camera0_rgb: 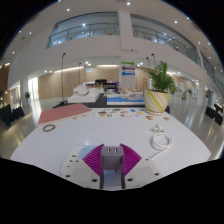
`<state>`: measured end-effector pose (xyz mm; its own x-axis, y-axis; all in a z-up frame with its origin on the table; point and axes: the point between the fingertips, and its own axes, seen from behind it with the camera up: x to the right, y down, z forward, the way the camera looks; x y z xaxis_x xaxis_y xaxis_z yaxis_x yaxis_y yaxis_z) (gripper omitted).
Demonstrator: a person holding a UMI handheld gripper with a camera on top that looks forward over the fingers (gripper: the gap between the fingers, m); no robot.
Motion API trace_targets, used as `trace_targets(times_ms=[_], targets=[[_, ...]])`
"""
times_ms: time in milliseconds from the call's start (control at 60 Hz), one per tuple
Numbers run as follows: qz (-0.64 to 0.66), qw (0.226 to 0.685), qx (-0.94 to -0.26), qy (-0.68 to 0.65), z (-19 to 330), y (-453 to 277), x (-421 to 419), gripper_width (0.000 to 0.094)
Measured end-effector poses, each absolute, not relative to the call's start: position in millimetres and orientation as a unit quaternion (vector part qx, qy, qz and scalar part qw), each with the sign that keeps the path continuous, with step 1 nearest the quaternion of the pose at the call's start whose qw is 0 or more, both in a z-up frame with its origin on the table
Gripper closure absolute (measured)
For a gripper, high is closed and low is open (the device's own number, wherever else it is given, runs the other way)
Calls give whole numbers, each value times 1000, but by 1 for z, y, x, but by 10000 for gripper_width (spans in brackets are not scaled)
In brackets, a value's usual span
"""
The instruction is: Unplug charger
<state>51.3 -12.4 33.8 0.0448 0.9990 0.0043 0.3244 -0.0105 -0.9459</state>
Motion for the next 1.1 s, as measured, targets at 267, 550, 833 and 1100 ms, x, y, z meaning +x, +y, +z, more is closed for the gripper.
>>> trace_targets(times_ms=[267,550,833,1100], targets=[[460,440,-552,-539,159,-1,57,772],[346,430,-610,-568,123,136,100,771],[281,376,-638,-610,23,177,81,709],[244,350,-657,-622,-1,191,74,403]])
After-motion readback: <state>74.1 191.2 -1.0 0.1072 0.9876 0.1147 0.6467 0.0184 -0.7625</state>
